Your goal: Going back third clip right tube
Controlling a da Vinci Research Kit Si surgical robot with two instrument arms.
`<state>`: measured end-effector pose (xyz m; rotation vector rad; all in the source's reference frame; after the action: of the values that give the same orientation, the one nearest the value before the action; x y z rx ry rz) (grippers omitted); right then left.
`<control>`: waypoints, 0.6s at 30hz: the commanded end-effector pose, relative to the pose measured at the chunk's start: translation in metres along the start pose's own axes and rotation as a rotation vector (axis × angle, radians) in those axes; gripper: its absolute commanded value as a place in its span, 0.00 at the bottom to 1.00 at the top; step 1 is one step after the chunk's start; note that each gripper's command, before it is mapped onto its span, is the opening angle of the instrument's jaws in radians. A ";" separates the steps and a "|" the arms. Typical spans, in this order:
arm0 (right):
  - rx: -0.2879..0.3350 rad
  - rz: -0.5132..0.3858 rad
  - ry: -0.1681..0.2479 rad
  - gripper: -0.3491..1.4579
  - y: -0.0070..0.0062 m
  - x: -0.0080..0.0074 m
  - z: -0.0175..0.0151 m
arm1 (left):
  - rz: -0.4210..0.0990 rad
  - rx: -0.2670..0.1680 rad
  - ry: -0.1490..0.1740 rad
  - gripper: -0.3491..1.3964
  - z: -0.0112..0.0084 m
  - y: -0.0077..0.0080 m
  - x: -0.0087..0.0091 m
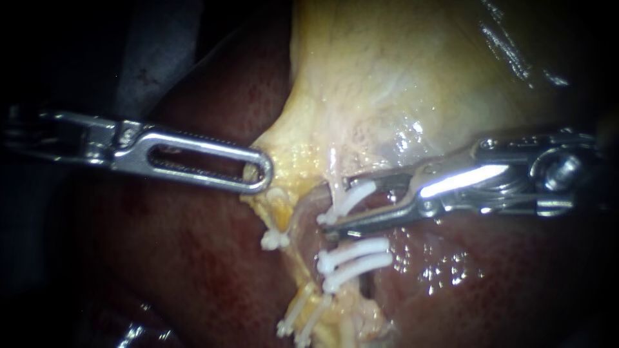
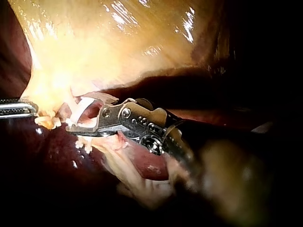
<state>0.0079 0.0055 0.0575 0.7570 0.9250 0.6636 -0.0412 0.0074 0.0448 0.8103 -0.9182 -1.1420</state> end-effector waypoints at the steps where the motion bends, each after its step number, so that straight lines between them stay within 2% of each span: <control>1: 0.005 -0.017 0.003 0.49 0.0001 0.0000 0.0003 | 0.001 -0.002 -0.001 0.00 0.0000 0.0000 0.0001; 4: 0.006 -0.065 0.011 0.50 0.0002 -0.0001 0.0011 | 0.001 -0.002 -0.001 0.00 0.0001 0.0000 0.0001; 13: 0.006 -0.334 0.022 0.52 0.0009 -0.0011 0.0023 | 0.001 -0.002 -0.001 0.00 0.0001 0.0001 0.0001; 18: 0.010 -0.390 0.022 0.52 0.0012 -0.0015 0.0024 | 0.002 -0.005 -0.004 0.00 0.0002 0.0001 0.0002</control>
<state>0.0091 0.0044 0.0602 0.5537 1.0618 0.3226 -0.0413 0.0072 0.0450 0.8031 -0.9186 -1.1433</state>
